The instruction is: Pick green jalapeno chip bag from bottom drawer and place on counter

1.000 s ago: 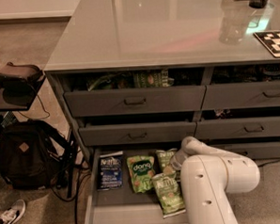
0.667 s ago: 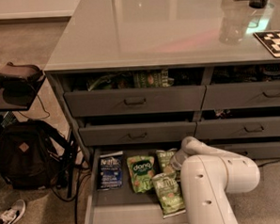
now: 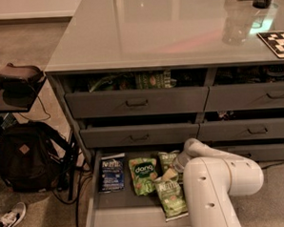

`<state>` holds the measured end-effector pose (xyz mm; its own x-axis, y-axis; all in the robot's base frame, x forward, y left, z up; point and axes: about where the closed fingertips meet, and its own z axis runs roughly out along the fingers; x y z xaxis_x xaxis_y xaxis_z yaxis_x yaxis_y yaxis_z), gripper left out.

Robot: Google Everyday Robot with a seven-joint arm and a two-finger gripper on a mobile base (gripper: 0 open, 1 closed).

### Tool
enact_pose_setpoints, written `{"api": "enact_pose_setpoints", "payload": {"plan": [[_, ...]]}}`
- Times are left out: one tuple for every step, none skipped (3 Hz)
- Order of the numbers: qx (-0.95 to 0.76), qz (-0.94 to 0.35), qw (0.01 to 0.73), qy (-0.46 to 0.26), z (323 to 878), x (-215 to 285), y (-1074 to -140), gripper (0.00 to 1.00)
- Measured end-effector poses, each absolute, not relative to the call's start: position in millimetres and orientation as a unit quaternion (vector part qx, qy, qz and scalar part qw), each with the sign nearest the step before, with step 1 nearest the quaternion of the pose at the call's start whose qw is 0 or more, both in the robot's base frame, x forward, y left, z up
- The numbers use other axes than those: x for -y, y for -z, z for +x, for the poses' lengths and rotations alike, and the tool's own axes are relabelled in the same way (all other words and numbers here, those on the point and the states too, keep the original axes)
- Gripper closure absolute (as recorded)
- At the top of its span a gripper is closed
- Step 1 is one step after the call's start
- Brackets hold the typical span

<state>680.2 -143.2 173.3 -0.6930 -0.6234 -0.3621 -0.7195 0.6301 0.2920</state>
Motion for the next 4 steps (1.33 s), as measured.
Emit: {"api": "enact_pose_setpoints", "payload": {"plan": [[-0.889,-0.382,0.102,-0.23,668.2,135.3,-166.3,0.0],[-0.886,-0.382,0.094,-0.245,658.0,129.5,-160.7,0.0],[-0.885,-0.387,0.102,-0.238,655.7,120.9,-169.1,0.0],[-0.887,-0.387,0.107,-0.227,642.2,113.5,-172.5,0.0]]}}
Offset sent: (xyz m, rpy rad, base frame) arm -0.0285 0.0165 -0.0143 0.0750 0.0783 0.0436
